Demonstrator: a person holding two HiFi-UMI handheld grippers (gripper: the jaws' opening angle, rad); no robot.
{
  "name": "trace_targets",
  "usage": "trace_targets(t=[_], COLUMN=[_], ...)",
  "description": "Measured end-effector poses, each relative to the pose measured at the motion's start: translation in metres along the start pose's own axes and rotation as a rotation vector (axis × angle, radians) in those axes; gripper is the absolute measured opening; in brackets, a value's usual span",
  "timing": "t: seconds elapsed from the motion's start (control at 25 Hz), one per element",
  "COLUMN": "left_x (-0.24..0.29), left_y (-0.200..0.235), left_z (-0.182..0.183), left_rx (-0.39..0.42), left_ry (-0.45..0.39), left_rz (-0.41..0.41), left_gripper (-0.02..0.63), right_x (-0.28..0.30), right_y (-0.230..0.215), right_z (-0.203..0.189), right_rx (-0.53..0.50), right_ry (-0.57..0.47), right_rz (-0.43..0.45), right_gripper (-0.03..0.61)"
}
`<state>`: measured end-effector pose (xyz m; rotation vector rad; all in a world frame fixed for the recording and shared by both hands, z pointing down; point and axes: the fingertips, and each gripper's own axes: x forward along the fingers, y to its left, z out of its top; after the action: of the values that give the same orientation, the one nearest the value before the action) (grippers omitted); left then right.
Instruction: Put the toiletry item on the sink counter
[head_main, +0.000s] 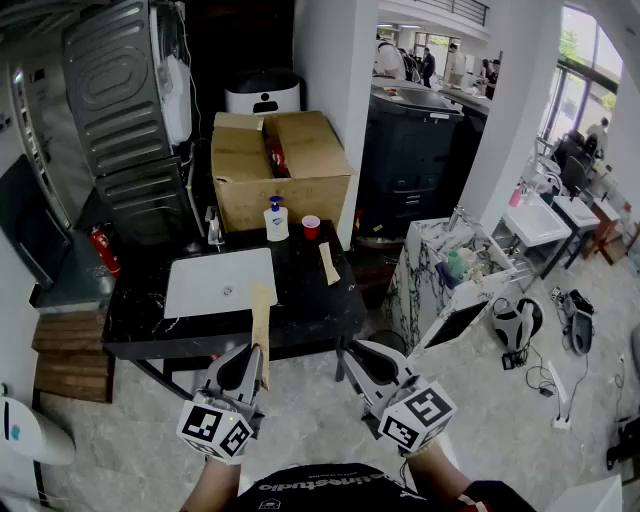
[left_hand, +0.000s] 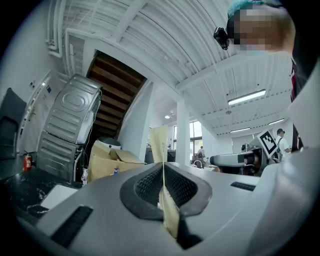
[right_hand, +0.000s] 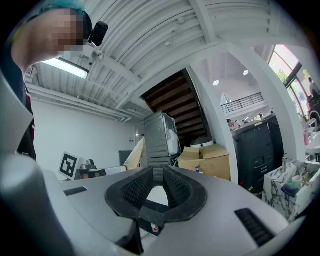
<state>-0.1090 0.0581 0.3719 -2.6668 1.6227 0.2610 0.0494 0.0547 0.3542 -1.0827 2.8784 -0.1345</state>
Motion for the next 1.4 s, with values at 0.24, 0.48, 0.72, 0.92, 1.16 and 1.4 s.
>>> trace_targets(t=[0.24, 0.48, 0.72, 0.92, 1.16, 1.4], left_x=[0.002, 0.005, 0.009, 0.010, 0.010, 0.011], left_y=[-0.006, -0.012, -0.016, -0.018, -0.018, -0.022], left_z=[-0.001, -0.001, -0.004, -0.006, -0.007, -0.010], left_rx=[-0.006, -0.011, -0.007, -0.011, -0.006, 0.002], left_ry=[0.000, 0.004, 0.013, 0.020, 0.028, 0.028], left_rz=[-0.007, -0.011, -0.021, -0.009, 0.002, 0.008], left_gripper=[0.017, 0.017, 0.017, 0.017, 0.017, 0.017], right_x=[-0.006, -0.010, -0.013, -0.016, -0.017, -0.022], right_y=[-0.002, -0.003, -0.011, -0.010, -0.010, -0.014], right_z=[0.000, -0.001, -0.005, -0.004, -0.003, -0.007], right_rx=[0.001, -0.008, -0.058, -0.056, -0.045, -0.017], right_ry=[0.002, 0.004, 0.029, 0.010, 0.006, 0.010], right_rz=[-0.007, -0.016, -0.049, -0.016, -0.003, -0.001], right_gripper=[0.077, 0.075, 0.049, 0.037, 0.037, 0.037])
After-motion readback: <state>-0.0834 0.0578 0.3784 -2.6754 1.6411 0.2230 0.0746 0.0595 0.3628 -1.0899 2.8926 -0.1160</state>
